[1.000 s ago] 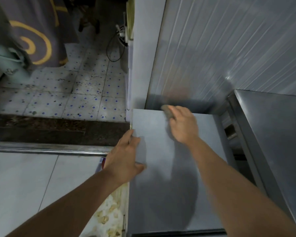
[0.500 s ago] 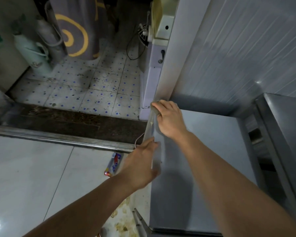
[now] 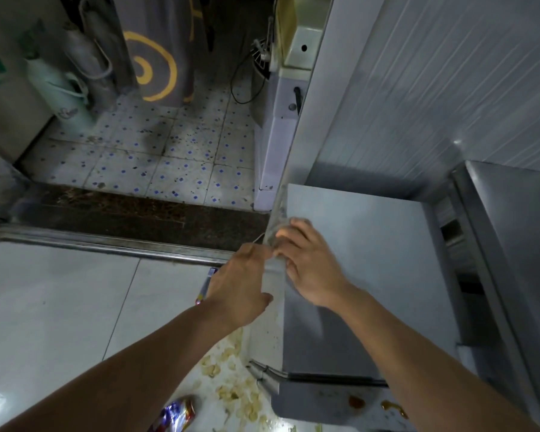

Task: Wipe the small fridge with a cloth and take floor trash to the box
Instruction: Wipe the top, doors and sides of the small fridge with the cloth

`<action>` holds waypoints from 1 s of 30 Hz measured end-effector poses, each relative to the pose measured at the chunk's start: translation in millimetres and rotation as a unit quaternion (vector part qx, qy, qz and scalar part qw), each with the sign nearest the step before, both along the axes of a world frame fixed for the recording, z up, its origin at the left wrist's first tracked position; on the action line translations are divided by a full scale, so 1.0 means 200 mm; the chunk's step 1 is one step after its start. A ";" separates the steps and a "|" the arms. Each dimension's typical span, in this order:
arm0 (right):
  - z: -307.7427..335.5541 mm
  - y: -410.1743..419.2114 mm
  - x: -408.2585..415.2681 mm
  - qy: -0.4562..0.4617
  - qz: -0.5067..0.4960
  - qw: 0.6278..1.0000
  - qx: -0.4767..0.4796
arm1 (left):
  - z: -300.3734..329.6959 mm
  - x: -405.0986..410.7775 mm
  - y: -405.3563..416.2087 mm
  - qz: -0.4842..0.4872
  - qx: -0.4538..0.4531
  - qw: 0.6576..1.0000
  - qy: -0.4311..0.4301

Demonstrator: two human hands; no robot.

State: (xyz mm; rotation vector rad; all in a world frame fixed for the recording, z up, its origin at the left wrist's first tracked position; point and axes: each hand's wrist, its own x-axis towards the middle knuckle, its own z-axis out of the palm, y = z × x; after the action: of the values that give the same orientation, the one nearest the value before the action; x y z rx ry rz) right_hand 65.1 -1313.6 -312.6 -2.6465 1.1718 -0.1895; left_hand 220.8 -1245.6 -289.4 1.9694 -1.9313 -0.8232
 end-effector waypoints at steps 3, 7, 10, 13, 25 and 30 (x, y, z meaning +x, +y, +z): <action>0.00 0.21 -0.06 0.008 0.013 1.000 0.012 | 0.02 0.01 0.01 0.004 0.000 1.000 0.001; 0.01 0.29 -0.14 -0.027 0.033 0.999 0.030 | 0.01 0.00 -0.01 -0.005 0.007 1.000 -0.002; -0.01 0.12 -0.16 -0.022 -0.012 1.000 0.016 | -0.01 -0.04 -0.02 -0.011 0.002 1.000 -0.006; -0.02 -0.10 -0.18 -0.013 -0.118 0.993 0.021 | -0.04 -0.08 -0.04 -0.021 -0.004 1.000 -0.013; -0.05 0.18 -0.53 0.020 -0.214 0.977 -0.008 | -0.08 -0.37 -0.12 -0.100 -0.033 0.990 -0.089; -0.04 -0.14 -0.58 0.054 -0.332 0.942 -0.008 | -0.10 -0.43 -0.12 -0.101 -0.035 0.985 -0.135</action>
State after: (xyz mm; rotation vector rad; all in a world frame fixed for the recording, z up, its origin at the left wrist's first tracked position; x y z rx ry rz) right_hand -51.5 -1342.0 -320.3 -2.1890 2.0689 -0.1680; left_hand 134.5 -1269.8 -309.5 1.9510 -2.3087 -0.5453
